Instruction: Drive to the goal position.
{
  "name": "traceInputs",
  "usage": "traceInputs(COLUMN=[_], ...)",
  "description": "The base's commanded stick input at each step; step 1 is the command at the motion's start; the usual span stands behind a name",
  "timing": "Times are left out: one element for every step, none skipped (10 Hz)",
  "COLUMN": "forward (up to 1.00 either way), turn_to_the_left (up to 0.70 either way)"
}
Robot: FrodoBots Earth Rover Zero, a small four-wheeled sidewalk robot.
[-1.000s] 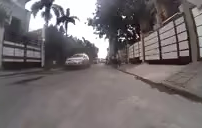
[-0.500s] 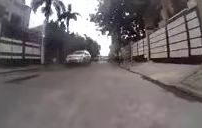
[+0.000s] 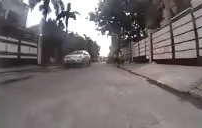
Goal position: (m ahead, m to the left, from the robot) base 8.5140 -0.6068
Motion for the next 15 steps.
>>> traceInputs(forward=[1.0,1.0,1.0,1.0,1.0,1.0,1.0,1.0,1.0,1.0,1.0,1.0,1.0,1.0,1.0], turn_to_the_left=[-0.35,-0.14,0.0,0.0,0.0,0.0,0.0,0.0,0.0,0.0,0.0,0.0,0.0,0.0,0.0])
